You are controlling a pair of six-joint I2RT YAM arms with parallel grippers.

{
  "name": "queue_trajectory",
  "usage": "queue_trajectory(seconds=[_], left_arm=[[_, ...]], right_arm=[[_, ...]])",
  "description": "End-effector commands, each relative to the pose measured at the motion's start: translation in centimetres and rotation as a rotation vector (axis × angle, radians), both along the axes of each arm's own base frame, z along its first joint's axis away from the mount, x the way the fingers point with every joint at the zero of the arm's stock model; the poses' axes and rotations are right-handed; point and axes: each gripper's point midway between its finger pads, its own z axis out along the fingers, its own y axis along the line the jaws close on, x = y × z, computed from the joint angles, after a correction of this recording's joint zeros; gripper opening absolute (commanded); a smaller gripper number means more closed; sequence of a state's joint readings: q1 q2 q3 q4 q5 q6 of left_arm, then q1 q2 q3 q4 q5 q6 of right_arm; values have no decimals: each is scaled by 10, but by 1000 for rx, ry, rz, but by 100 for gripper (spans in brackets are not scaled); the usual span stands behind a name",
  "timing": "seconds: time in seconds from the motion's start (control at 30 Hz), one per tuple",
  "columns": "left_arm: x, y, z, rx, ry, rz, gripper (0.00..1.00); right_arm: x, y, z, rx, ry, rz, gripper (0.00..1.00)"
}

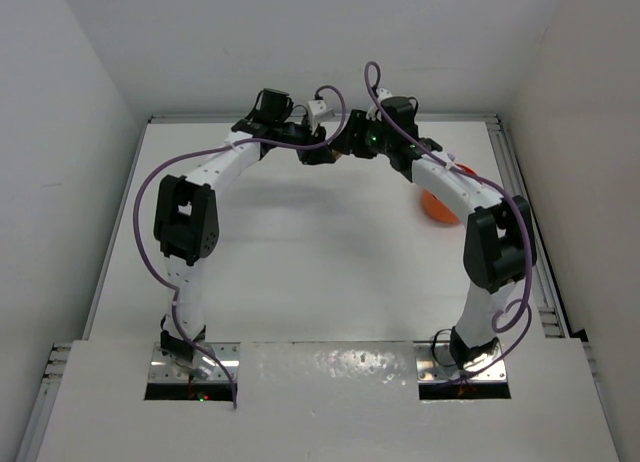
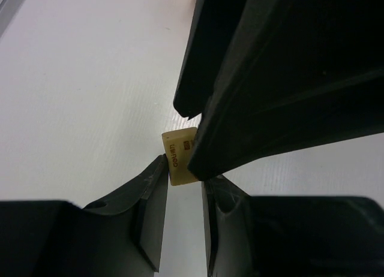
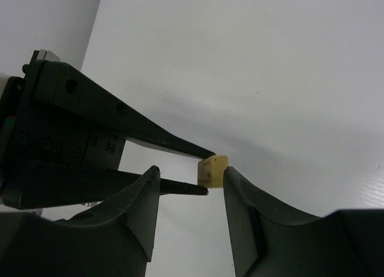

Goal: Sort the stationery into containers
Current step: Pick up the stationery from the center of the board.

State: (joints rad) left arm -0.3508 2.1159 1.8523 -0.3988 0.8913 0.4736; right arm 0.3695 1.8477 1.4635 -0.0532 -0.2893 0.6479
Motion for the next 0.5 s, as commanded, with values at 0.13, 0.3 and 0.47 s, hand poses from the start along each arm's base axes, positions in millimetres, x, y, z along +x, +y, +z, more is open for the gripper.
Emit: queue_trajectory(seconds=[0.13,0.3,0.47], left_arm=[[2,0,41,-71,-86,-9,0],[4,2,45,-80,-87,1,0],[7,5,45,-81,-84,16,0]], right_arm=[[15,13,13,37,-16,0,43],[15,12,5,23,-5,-8,39],[13,5,-11,-37,31,-12,39]])
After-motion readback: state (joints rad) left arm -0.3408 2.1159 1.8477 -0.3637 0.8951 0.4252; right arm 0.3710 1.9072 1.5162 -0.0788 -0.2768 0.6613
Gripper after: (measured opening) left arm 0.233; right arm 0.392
